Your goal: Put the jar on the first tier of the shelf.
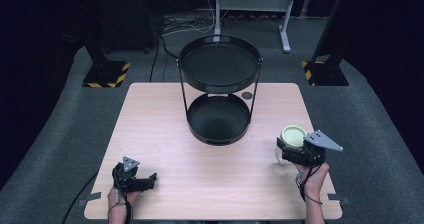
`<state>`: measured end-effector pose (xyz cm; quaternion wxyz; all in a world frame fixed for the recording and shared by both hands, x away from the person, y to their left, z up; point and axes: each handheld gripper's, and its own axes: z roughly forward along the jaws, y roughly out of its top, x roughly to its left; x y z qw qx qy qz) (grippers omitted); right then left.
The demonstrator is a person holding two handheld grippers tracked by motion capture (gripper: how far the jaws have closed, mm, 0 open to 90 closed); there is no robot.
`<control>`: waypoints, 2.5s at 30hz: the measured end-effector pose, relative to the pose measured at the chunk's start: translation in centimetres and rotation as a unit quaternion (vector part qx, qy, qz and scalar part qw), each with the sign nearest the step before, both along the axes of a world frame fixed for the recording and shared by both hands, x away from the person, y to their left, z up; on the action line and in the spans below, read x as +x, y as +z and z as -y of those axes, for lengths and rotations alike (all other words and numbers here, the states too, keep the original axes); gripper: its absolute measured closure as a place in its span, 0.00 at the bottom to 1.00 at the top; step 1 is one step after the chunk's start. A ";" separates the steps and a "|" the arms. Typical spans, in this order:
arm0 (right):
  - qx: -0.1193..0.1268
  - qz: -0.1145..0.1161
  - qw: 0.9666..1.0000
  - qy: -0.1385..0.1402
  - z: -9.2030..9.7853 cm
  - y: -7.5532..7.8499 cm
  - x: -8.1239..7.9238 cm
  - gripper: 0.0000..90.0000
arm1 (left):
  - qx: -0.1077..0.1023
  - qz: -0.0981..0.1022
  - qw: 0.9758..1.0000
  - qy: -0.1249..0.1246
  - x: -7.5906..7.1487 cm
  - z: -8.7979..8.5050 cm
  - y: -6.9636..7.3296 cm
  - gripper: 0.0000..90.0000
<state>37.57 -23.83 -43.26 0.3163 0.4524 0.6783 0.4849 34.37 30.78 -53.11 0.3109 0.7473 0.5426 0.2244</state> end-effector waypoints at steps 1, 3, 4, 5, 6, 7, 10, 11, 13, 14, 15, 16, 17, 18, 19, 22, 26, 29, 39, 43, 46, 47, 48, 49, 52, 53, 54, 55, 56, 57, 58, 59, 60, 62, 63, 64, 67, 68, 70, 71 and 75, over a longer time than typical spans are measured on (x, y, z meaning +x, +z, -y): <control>0.001 0.002 1.000 0.002 -0.1 0.2 0.0 0.12 | 0.000 0.000 1.000 0.000 0.0 0.0 0.0 0.00; 0.001 0.003 1.000 0.003 -0.2 0.3 0.1 0.12 | 0.000 0.000 1.000 0.000 0.0 0.0 0.0 0.01; 0.002 0.005 1.000 0.004 -0.3 0.6 0.2 0.12 | 0.000 0.000 1.000 0.000 0.0 0.0 0.0 0.00; 0.002 0.005 1.000 0.004 -0.3 0.6 0.2 0.12 | 0.000 0.000 1.000 0.000 0.0 0.0 0.0 0.00; 0.004 0.007 1.000 0.007 -0.5 0.8 0.3 0.12 | 0.001 0.000 1.000 0.000 0.0 0.0 0.0 0.00; 0.004 0.007 1.000 0.007 -0.5 0.8 0.3 0.12 | 0.001 0.000 1.000 0.000 0.0 0.0 0.0 0.00; 0.003 0.009 1.000 0.012 -0.9 1.0 0.6 0.12 | 0.000 0.000 1.000 0.000 0.0 0.0 0.0 0.00; 0.004 0.009 1.000 0.012 -1.0 1.0 0.6 0.12 | 0.000 0.000 1.000 0.000 0.0 0.0 0.0 0.00; 0.003 0.010 1.000 0.013 -1.1 1.0 0.7 0.12 | 0.000 0.000 1.000 0.000 0.0 0.0 0.0 0.00; 0.004 0.010 1.000 0.014 -1.2 1.0 0.8 0.12 | 0.000 0.000 1.000 0.000 0.0 0.0 0.0 0.00; 0.004 0.010 1.000 0.015 -1.4 1.0 0.9 0.12 | 0.000 0.000 1.000 0.000 0.0 0.0 0.0 0.00; 0.004 0.009 1.000 0.017 -1.6 1.0 1.0 0.12 | 0.000 0.000 1.000 0.000 0.0 0.0 0.0 0.00; 0.004 0.009 1.000 0.019 -1.8 1.0 1.1 0.12 | 0.000 0.000 1.000 0.000 0.0 0.0 0.0 0.01; 0.002 0.009 1.000 0.022 -1.9 1.0 1.2 0.12 | 0.000 0.000 1.000 0.000 0.0 0.0 0.0 0.01; 0.001 0.009 1.000 0.025 -2.1 1.1 1.3 0.12 | 0.000 0.000 1.000 0.000 0.0 0.0 0.0 0.01; 0.000 0.008 1.000 0.027 -2.3 1.1 1.5 0.12 | 0.000 0.000 1.000 0.000 0.0 0.0 0.0 0.01; 0.005 0.010 1.000 0.028 -2.7 1.1 1.8 0.12 | 0.000 0.000 1.000 0.000 0.0 0.0 0.0 0.01; 0.005 0.008 0.999 0.030 -2.9 1.2 2.0 0.12 | 0.000 0.000 1.000 0.000 0.0 0.0 0.0 0.00; 0.006 0.007 0.999 0.035 -3.3 1.4 2.5 0.12 | 0.000 0.000 1.000 0.000 0.0 0.0 0.0 0.01; 0.006 0.006 0.999 0.036 -3.6 1.3 2.8 0.12 | 0.000 0.000 1.000 0.000 0.0 0.0 0.0 0.01; 0.004 0.005 0.999 0.037 -3.8 1.3 3.0 0.12 | 0.000 0.000 1.000 0.000 0.0 0.0 0.0 0.01; 0.005 0.004 0.999 0.038 -3.9 1.3 3.1 0.12 | 0.000 0.000 1.000 0.000 0.0 0.0 0.0 0.00; 0.005 0.004 0.999 0.039 -4.0 1.3 3.2 0.12 | 0.000 0.000 1.000 0.000 0.0 0.0 0.0 0.00; 0.004 0.004 0.999 0.040 -4.0 1.3 3.2 0.12 | 0.000 0.000 1.000 0.000 0.0 0.0 0.0 0.01; 0.002 0.003 0.999 0.042 -4.4 1.3 3.5 0.12 | 0.000 0.000 1.000 0.000 0.0 0.0 0.0 0.01; 0.002 0.003 0.999 0.043 -4.4 1.3 3.5 0.12 | 0.000 0.000 1.000 0.000 0.0 0.0 0.0 0.01; 0.003 0.003 0.999 0.043 -4.5 1.3 3.6 0.12 | 0.000 0.000 1.000 0.000 0.0 0.0 0.0 0.01; 0.003 0.003 0.999 0.044 -4.6 1.3 3.7 0.12 | 0.000 0.000 1.000 0.000 0.0 0.0 0.0 0.01; 0.003 0.003 0.999 0.045 -4.7 1.3 3.8 0.12 | 0.000 0.000 1.000 0.000 0.0 0.0 0.0 0.01; 0.002 0.003 0.999 0.045 -4.7 1.3 3.9 0.12 | 0.000 0.000 1.000 0.000 0.0 0.0 0.0 0.01; 0.002 0.002 0.999 0.046 -4.8 1.3 4.0 0.12 | 0.000 0.000 1.000 0.000 0.0 0.0 0.0 0.01; 0.001 0.003 0.999 0.047 -4.9 1.4 4.0 0.12 | 0.000 0.001 1.000 0.000 0.0 0.0 0.0 0.01; 0.002 0.004 0.999 0.047 -5.0 1.4 4.1 0.12 | 0.000 0.000 1.000 0.000 0.0 0.0 0.0 0.01; 0.002 0.005 0.999 0.049 -5.2 1.6 4.3 0.12 | 0.000 0.000 1.000 0.001 0.0 0.0 0.0 0.01; 0.002 0.005 0.999 0.049 -5.2 1.6 4.3 0.12 | 0.000 0.000 1.000 0.001 0.0 0.0 0.0 0.01; 0.001 0.005 0.999 0.050 -5.3 1.7 4.4 0.12 | 0.000 0.000 1.000 0.001 0.0 0.0 0.0 0.01; 0.000 0.007 0.999 0.053 -5.6 1.8 4.7 0.12 | -0.001 0.001 1.000 0.001 0.1 0.1 0.0 0.01; 0.002 0.006 0.999 0.054 -5.7 1.9 4.7 0.12 | -0.001 0.001 1.000 0.001 0.1 0.1 0.0 0.01; 0.003 0.004 0.998 0.055 -5.8 1.9 4.9 0.12 | -0.001 0.001 1.000 0.001 0.1 0.1 0.0 0.01; 0.003 0.004 0.998 0.055 -5.8 1.9 4.9 0.12 | -0.001 0.001 1.000 0.001 0.1 0.1 0.0 0.01; 0.001 0.004 0.998 0.056 -6.1 1.9 5.2 0.12 | -0.001 0.001 1.000 0.001 0.1 0.1 0.0 0.01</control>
